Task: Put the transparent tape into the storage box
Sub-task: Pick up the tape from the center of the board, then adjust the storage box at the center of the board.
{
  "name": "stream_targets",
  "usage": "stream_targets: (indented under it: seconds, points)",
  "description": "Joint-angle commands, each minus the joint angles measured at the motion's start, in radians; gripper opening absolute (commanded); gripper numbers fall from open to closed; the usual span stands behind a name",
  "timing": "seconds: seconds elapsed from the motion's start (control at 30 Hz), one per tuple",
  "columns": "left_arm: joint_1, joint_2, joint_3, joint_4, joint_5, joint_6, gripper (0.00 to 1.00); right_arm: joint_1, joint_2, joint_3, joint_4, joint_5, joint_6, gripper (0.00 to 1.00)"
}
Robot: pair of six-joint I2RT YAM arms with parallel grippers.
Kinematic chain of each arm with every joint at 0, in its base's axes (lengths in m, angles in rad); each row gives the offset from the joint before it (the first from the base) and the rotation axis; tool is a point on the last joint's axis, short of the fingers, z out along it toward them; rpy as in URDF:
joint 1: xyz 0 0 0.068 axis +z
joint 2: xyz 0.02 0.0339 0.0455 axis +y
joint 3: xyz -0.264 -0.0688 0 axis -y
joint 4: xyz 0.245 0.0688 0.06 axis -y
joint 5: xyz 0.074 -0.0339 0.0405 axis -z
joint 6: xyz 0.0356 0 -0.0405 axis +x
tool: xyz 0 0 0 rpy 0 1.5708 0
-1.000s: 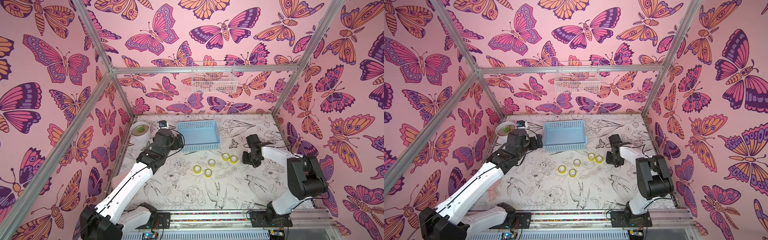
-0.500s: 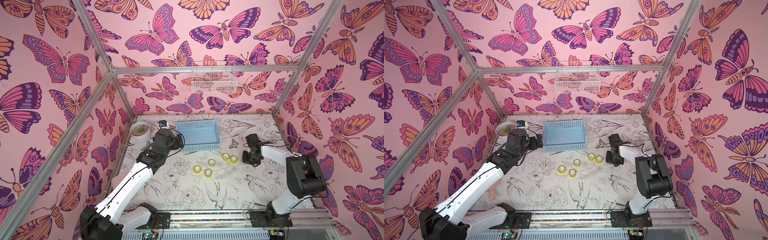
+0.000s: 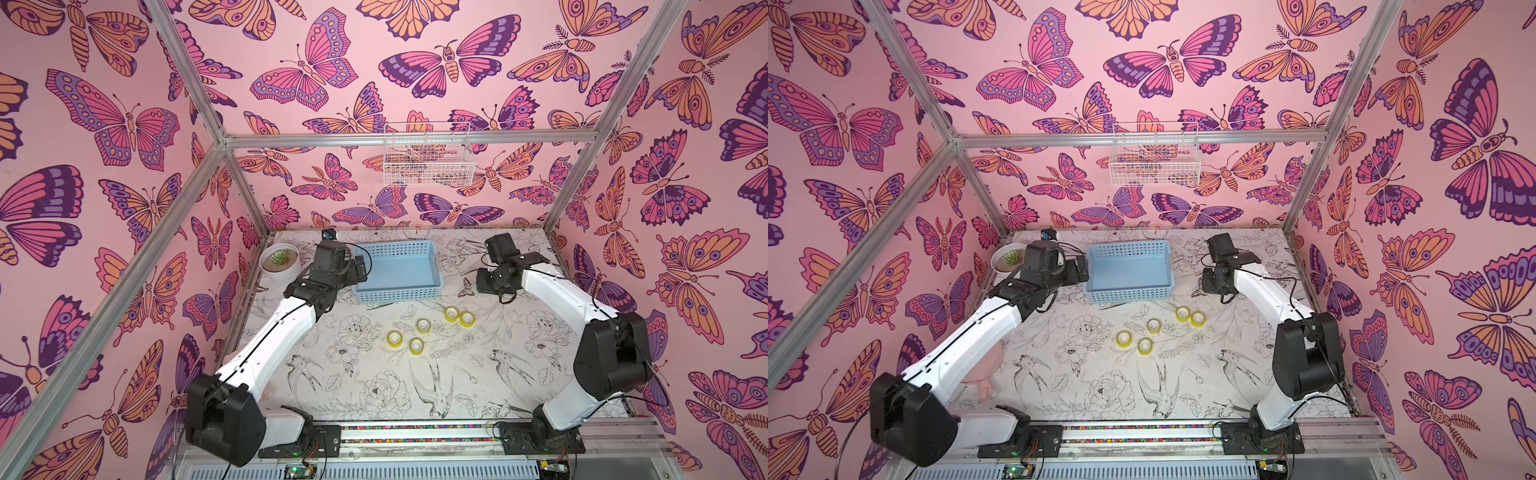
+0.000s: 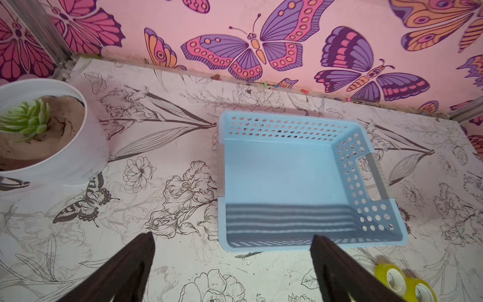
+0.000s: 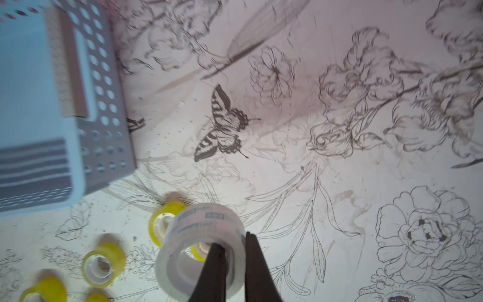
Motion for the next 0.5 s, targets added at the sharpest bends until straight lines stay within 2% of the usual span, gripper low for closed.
stream_targets:
  seconds: [0.0, 0.13, 0.37, 0.47]
  points:
    - [0.043, 0.067, 0.039, -0.073, 0.066, -0.053, 1.00, 0.044, 0.035, 0.097, -0.069, 0.005, -0.036, 0.00]
    - [0.087, 0.165, 0.076, -0.097, 0.100, -0.094, 1.00, 0.093, 0.111, 0.217, -0.051, -0.021, -0.053, 0.00]
    - [0.098, 0.307, 0.130, -0.112, 0.108, -0.078, 1.00, 0.159, 0.289, 0.440, -0.026, -0.054, -0.091, 0.00]
    - [0.118, 0.351, 0.141, -0.116, 0.150, -0.094, 0.95, 0.176, 0.364, 0.537, -0.034, -0.063, -0.099, 0.00]
